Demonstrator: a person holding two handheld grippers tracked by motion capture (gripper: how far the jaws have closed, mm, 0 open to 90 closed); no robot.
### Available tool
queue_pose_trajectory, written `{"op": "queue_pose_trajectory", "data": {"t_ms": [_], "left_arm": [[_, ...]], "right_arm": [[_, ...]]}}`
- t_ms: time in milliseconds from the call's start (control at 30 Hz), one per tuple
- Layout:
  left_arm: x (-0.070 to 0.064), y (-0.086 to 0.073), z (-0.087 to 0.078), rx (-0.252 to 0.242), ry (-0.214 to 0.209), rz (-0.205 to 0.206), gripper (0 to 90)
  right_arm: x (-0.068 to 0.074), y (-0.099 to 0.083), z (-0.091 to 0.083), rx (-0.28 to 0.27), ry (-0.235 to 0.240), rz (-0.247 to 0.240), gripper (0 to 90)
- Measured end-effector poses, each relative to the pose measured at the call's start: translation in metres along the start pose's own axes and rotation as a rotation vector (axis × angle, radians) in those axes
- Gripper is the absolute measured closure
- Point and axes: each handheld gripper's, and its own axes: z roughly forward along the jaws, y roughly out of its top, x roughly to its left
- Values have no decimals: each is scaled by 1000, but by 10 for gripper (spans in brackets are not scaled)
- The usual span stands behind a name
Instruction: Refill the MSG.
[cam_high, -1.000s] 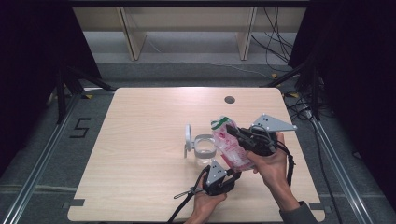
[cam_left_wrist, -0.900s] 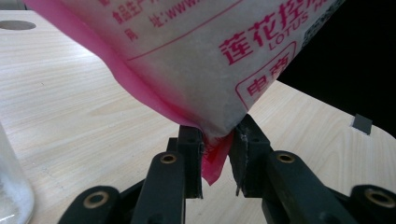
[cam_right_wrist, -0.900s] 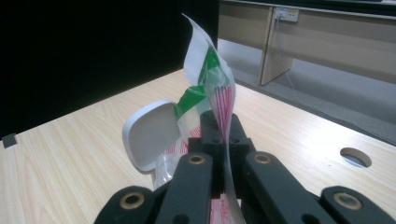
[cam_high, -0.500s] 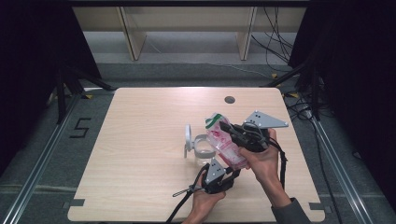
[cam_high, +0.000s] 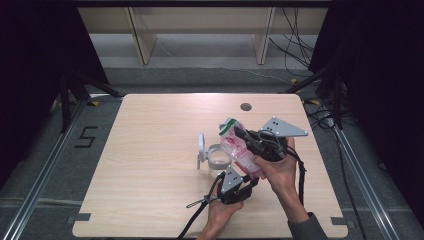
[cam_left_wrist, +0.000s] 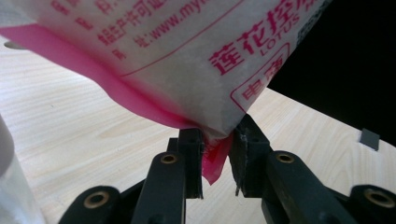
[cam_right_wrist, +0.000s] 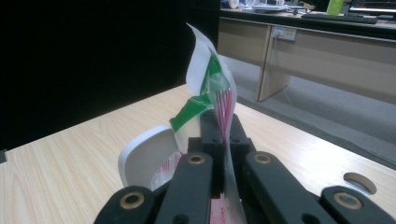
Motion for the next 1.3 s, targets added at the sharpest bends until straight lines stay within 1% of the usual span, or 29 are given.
{"op": "queue_pose_trajectory", "data": {"t_ms": [67,133,167,200,233,267,300,333,400,433,467,500,533,567,600,633,700,733,767,800,833,900,967,1033,1100,1133,1233,1267,1300], "left_arm": [[1,1,2,-14,-7,-2,748],[1,1,2,-14,-3,-3,748],[1,1,2,-14,-3,-3,748],[1,2,2,-24,-13,-8,748],[1,3,2,-21,-2,-10,748],[2,3,2,-24,-4,-5,748],[3,4,3,-30,-9,-1,748],[3,4,2,-33,-6,-6,748],[3,5,2,-38,2,-16,748],[3,5,3,-39,5,-22,748],[4,5,5,-55,-1,-26,748],[4,5,4,-49,-4,-20,748],[4,5,4,-49,-4,-21,748],[4,4,5,-48,-5,-17,748],[4,4,4,-40,6,-16,748],[5,4,5,-42,5,-15,748],[4,4,5,-44,8,-10,748],[4,4,5,-40,10,-9,748],[5,4,5,-42,8,-11,749],[5,4,5,-42,8,-11,749],[6,3,6,-48,5,-19,749],[6,3,7,-52,0,-22,749],[5,3,7,-51,2,-22,749],[6,3,9,-55,2,-24,750],[5,3,9,-51,3,-24,750],[5,4,10,-49,5,-22,750],[5,4,11,-52,2,-23,750],[5,4,11,-51,4,-23,750],[4,4,11,-51,5,-22,751]], "right_arm": [[0,1,0,-7,-9,21,900],[-2,2,1,-6,-3,5,900],[-1,3,1,-8,-11,16,900],[-1,3,3,-14,-4,12,900],[-1,3,3,-18,0,5,900],[-1,4,3,-16,-2,3,900],[0,5,4,-14,2,14,900],[1,6,5,-12,1,3,900],[2,7,6,-6,-1,6,900],[1,7,8,-23,-5,-6,900],[1,8,8,-20,1,-11,900],[2,8,9,-17,7,-4,900],[2,8,9,-6,1,-6,900],[2,8,10,-12,-15,-12,900],[3,7,12,-17,3,3,900],[3,7,11,2,6,7,900],[2,8,13,-5,-5,-27,900],[3,7,13,11,3,-5,900],[4,7,14,1,-4,2,900],[2,7,15,8,2,-16,900],[3,7,16,9,3,4,900],[1,7,18,-3,-16,-36,900],[3,7,18,12,-15,-4,900],[2,7,18,15,-16,0,900],[0,7,20,10,-15,-28,900],[0,7,21,7,-8,-16,900],[0,7,21,16,-21,-18,900],[1,7,21,21,-26,-9,900],[0,7,22,18,-28,-25,900]]}}
